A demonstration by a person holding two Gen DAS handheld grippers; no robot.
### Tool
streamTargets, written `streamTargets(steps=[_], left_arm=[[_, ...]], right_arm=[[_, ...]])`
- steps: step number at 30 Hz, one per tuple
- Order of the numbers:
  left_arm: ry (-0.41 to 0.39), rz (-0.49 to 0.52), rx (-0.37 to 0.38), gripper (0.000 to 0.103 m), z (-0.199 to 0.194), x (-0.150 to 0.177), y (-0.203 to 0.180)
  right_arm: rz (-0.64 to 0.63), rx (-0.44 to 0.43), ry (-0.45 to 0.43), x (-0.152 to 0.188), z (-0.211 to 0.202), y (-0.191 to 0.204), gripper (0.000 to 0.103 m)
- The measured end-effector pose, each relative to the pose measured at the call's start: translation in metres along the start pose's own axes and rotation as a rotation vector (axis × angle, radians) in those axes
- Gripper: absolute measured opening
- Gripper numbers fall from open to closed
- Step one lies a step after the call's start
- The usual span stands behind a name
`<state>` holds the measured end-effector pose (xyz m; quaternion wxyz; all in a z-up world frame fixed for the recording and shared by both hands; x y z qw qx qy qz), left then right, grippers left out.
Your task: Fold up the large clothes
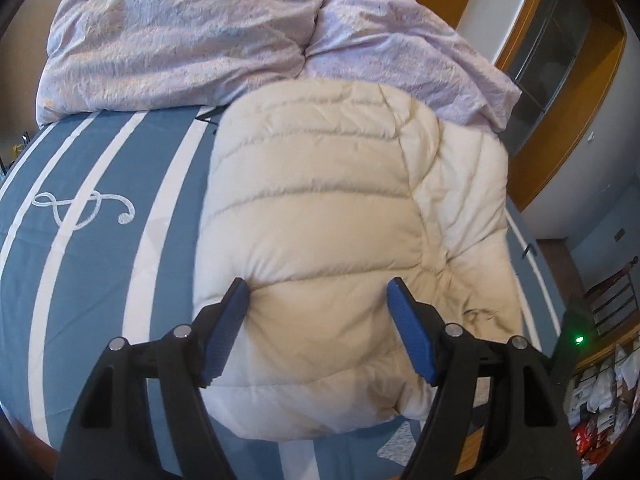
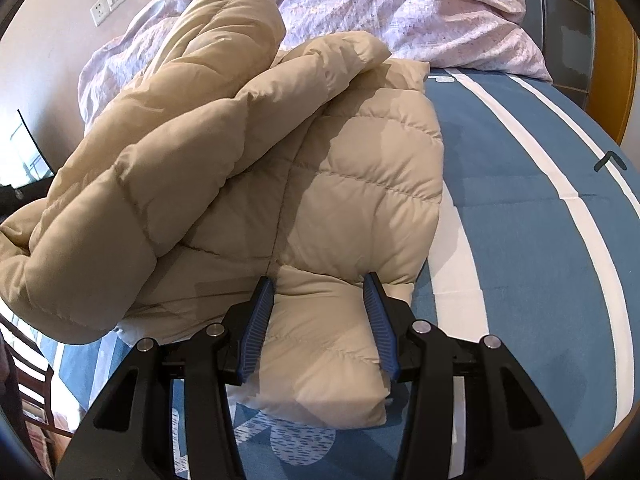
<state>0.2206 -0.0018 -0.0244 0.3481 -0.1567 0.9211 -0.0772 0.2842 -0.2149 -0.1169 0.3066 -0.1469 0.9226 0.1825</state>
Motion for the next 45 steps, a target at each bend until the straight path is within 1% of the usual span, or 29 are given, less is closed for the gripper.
streamTargets(steps=[4, 8, 18, 27, 34, 36, 37, 39, 40, 43, 45], left_arm=[[0.000, 0.029, -0.004, 0.074, 0.012, 0.006, -0.014], [0.010, 0.027, 0.018, 0.074, 0.023, 0.012, -0.024], [0.021, 0.051, 0.020, 0.077, 0.036, 0.020, -0.040], [0.023, 0.070, 0.004, 0.079, 0.044, 0.023, -0.045], [0.023, 0.121, -0.026, 0.080, 0.051, 0.025, -0.054], [0.023, 0.135, -0.032, 0.081, 0.053, 0.026, -0.057], [0.023, 0.141, -0.036, 0.081, 0.055, 0.027, -0.058], [0.022, 0.151, -0.041, 0.081, 0.057, 0.028, -0.059], [0.021, 0.156, -0.043, 0.081, 0.058, 0.028, -0.060], [0.019, 0.171, -0.049, 0.082, 0.061, 0.029, -0.060], [0.018, 0.181, -0.053, 0.083, 0.063, 0.029, -0.060]], right_arm=[[0.001, -0.005, -0.003, 0.001, -0.001, -0.001, 0.048], [0.000, -0.012, -0.010, 0.002, 0.000, -0.002, 0.048], [-0.003, -0.028, -0.020, 0.003, -0.002, -0.003, 0.048], [-0.001, -0.027, -0.020, 0.003, -0.002, -0.002, 0.048], [0.022, -0.025, -0.021, 0.003, -0.008, -0.009, 0.048], [0.043, -0.015, -0.023, 0.001, -0.012, -0.018, 0.049], [0.052, -0.011, -0.024, 0.000, -0.014, -0.022, 0.054], [0.072, 0.031, -0.032, -0.001, -0.018, -0.032, 0.060], [0.082, 0.055, -0.037, -0.002, -0.020, -0.038, 0.060], [0.116, 0.090, -0.039, -0.010, -0.024, -0.053, 0.060], [0.140, 0.101, -0.063, -0.020, -0.031, -0.061, 0.060]])
Point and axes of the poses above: each gripper's, at about its wrist camera, not at the fingertips, and z roughly the way its jaws point, y to its left, x to its underside, the point moved 2 cm from there along z, roughly the way its jaws point
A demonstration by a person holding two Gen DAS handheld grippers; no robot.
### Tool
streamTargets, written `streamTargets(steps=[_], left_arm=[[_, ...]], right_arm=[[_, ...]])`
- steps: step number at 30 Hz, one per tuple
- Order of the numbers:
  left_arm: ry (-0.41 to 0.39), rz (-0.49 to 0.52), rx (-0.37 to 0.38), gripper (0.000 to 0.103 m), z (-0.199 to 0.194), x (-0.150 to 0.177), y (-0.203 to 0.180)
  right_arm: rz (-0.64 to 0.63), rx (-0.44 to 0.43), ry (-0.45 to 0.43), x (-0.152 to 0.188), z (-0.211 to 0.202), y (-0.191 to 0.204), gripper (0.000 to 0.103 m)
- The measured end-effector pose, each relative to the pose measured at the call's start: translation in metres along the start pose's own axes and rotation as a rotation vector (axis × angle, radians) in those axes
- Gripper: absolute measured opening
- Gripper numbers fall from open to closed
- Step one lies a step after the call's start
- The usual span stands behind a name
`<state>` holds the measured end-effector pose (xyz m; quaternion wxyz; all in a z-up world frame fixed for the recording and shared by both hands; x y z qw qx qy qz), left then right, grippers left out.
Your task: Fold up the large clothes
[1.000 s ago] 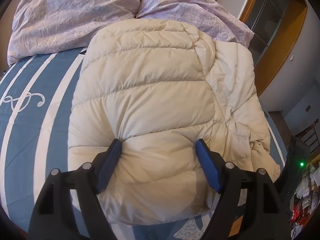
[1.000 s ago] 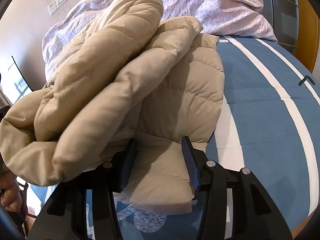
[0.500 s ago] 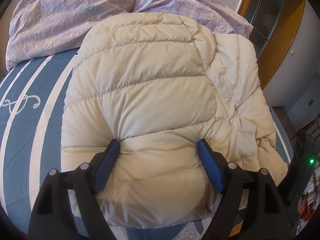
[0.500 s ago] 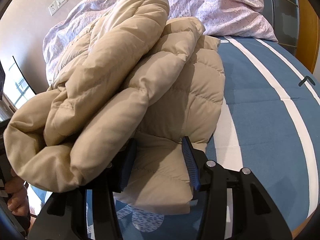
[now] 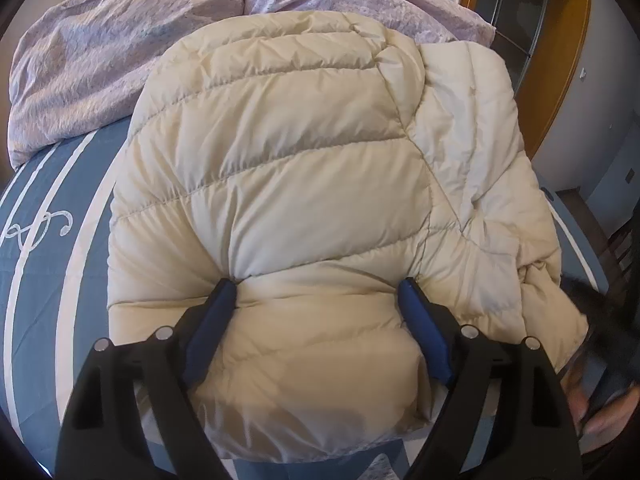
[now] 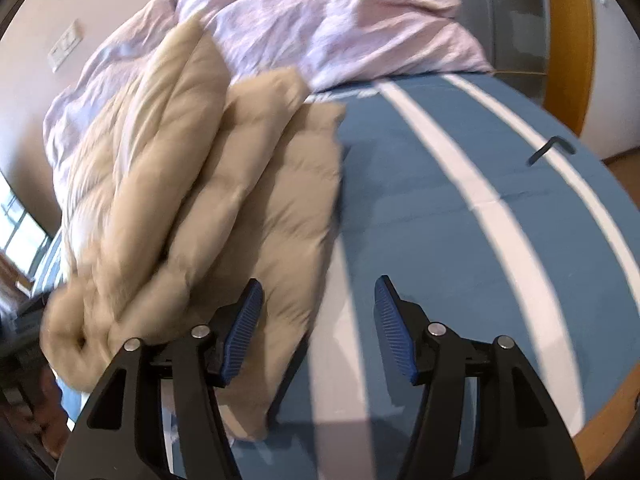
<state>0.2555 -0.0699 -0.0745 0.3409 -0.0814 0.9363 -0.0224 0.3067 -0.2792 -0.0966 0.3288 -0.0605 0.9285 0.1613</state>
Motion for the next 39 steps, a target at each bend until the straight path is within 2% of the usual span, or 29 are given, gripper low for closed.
streamTargets(steps=[4, 8, 15, 20, 25, 27, 28, 33, 39], left_arm=[[-0.001, 0.012, -0.002, 0.083, 0.003, 0.000, -0.002], [-0.004, 0.020, -0.006, 0.084, 0.007, -0.001, -0.003], [-0.007, 0.030, -0.007, 0.084, 0.011, -0.003, -0.003], [-0.011, 0.036, -0.009, 0.084, 0.014, -0.003, -0.004], [-0.011, 0.036, 0.001, 0.084, 0.014, -0.004, -0.002], [-0.012, 0.035, 0.009, 0.084, 0.013, -0.004, -0.001], [-0.013, 0.037, 0.012, 0.084, 0.012, -0.005, -0.001], [-0.019, 0.042, 0.024, 0.085, 0.010, -0.007, -0.001], [-0.028, 0.047, 0.034, 0.085, 0.005, -0.004, -0.008]], right_arm=[[0.027, -0.031, -0.057, -0.024, -0.016, -0.002, 0.056], [-0.004, -0.083, -0.105, -0.052, -0.031, 0.017, 0.051], [-0.101, -0.181, -0.156, -0.089, -0.040, 0.069, 0.042], [-0.170, -0.231, -0.164, -0.098, -0.034, 0.102, 0.038], [-0.211, -0.169, -0.112, -0.090, -0.006, 0.110, 0.031], [-0.185, -0.124, -0.067, -0.086, 0.011, 0.099, 0.025], [-0.159, -0.119, -0.041, -0.084, 0.019, 0.091, 0.020], [-0.095, -0.097, 0.007, -0.077, 0.033, 0.066, 0.010], [-0.104, -0.044, 0.040, -0.066, 0.046, 0.059, 0.009]])
Point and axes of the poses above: each gripper's, at about its wrist camera, not at the fingertips, and z roughly the way its jaws point, y to its left, x to its underside, the point moved 2 cm from there along z, roughly the way its jaws point
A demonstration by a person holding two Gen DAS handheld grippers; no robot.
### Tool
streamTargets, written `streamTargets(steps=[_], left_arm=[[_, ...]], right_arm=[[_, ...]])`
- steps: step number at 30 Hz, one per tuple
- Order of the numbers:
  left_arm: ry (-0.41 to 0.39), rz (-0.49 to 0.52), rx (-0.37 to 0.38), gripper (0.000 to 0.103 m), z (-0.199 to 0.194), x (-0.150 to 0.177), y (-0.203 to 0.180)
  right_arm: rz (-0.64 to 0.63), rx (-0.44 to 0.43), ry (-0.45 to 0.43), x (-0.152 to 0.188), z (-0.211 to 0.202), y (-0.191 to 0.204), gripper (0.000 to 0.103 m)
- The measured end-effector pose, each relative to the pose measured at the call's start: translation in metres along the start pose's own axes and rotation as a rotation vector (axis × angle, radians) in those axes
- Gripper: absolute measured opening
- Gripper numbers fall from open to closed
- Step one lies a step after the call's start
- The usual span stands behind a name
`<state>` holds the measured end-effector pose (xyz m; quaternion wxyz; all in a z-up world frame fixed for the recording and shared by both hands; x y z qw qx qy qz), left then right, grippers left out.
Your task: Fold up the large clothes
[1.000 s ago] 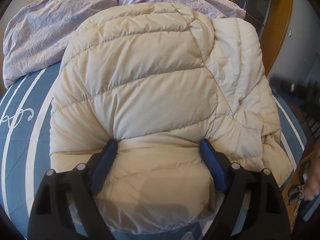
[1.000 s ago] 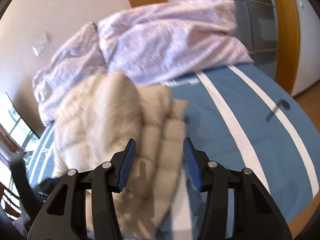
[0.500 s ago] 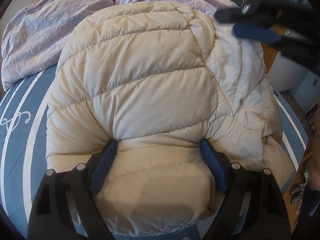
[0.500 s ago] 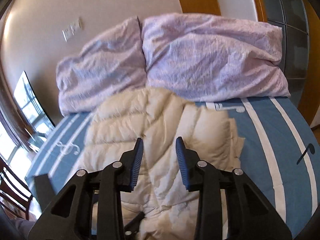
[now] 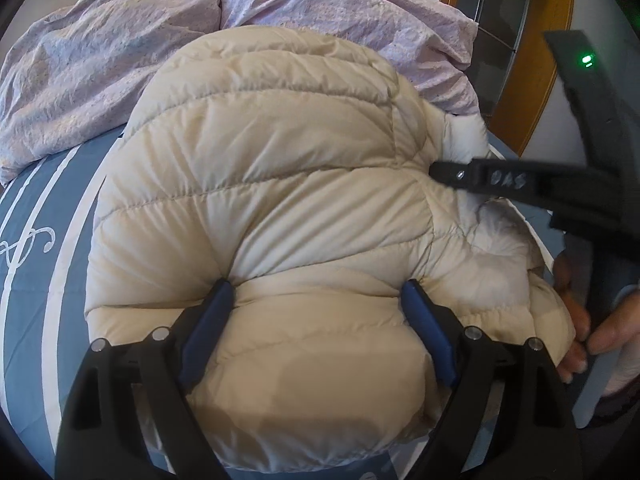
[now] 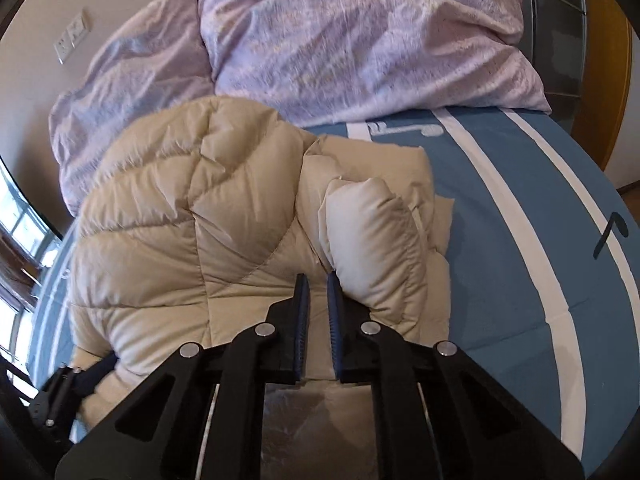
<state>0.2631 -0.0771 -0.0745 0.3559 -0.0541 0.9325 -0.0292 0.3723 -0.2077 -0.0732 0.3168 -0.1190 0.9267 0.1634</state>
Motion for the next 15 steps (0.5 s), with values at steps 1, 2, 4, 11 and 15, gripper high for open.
streamTargets(steps=[1, 2, 4, 11, 15], left_arm=[[-0.002, 0.001, 0.001, 0.085, -0.001, 0.000, -0.001], [-0.004, 0.002, 0.003, 0.085, -0.001, 0.000, -0.002], [-0.008, 0.005, 0.008, 0.085, -0.003, -0.001, -0.002], [-0.022, 0.014, 0.032, 0.083, -0.013, -0.007, -0.005], [-0.030, 0.003, 0.050, 0.083, -0.022, -0.014, -0.001]], right_arm=[[-0.004, 0.008, 0.005, 0.001, 0.003, 0.000, 0.009], [-0.002, 0.012, 0.011, 0.002, 0.007, -0.002, 0.009], [0.002, 0.013, 0.019, 0.004, 0.012, -0.005, 0.009], [0.008, 0.016, 0.020, 0.009, 0.022, -0.015, 0.007], [0.023, 0.015, 0.017, 0.010, 0.023, -0.019, 0.006]])
Point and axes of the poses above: each gripper's, at about its wrist camera, not at the fingertips, and z roughly the way its jaws point, y to its left, x to its underside, the point moved 2 cm from there along z, roughly the way its jaws point
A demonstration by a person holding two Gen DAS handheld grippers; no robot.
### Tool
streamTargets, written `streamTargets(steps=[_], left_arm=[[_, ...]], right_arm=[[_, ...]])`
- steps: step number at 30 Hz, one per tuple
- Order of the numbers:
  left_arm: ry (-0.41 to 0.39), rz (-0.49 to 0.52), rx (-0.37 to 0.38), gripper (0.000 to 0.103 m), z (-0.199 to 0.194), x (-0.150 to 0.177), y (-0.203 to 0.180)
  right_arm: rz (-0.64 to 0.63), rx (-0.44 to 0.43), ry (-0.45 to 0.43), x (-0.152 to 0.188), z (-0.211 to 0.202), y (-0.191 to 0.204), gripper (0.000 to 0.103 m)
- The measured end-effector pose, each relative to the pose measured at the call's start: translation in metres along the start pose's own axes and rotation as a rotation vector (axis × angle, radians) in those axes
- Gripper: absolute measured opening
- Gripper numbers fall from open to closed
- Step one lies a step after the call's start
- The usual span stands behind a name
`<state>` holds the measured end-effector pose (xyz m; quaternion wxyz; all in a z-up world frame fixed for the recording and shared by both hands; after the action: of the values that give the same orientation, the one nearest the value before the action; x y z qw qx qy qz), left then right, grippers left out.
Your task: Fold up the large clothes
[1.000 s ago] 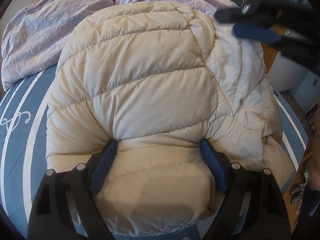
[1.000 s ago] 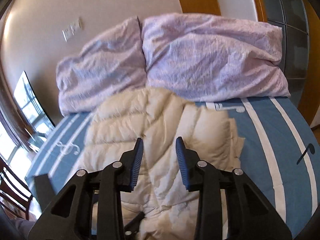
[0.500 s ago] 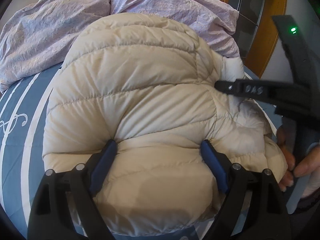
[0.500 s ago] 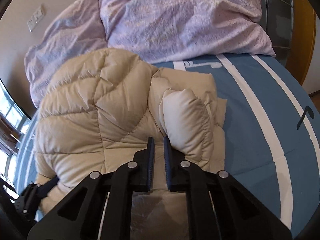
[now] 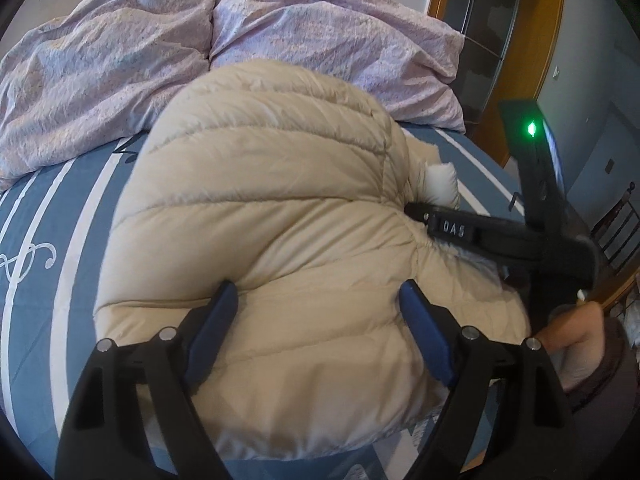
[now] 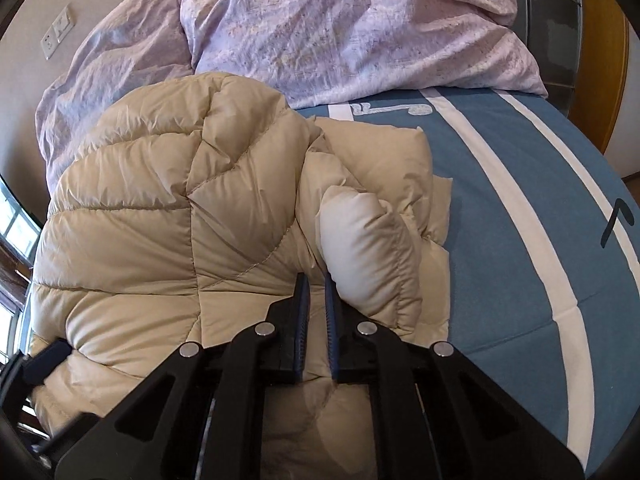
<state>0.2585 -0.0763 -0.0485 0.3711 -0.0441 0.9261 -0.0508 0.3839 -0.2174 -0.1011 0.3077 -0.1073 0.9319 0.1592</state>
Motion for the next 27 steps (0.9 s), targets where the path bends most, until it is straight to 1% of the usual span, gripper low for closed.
streamTargets(steps=[8, 15, 20, 27], left_arm=[[-0.041, -0.010, -0.015, 0.083, -0.018, -0.023, 0.014], [-0.101, 0.051, -0.087, 0.083, -0.029, -0.061, 0.025], [-0.100, 0.110, -0.119, 0.083, -0.017, -0.091, 0.030], [-0.076, 0.160, -0.112, 0.083, 0.008, -0.109, 0.030]], right_arm=[[0.005, 0.014, -0.005, 0.002, -0.001, -0.004, 0.007], [0.004, 0.014, -0.011, 0.004, -0.002, -0.004, 0.007], [0.004, 0.012, -0.014, 0.003, -0.002, -0.005, 0.007], [0.005, 0.010, -0.013, 0.003, -0.001, -0.005, 0.007]])
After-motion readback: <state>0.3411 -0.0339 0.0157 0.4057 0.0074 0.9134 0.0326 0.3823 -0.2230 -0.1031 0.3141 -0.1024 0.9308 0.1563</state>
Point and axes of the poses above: each gripper's, at about its wrist camera, not at the fingertips, and z roughly the way its jaws point, y to its left, x to its underside, the point moved 2 cm from there along z, roughly the way its jaws point
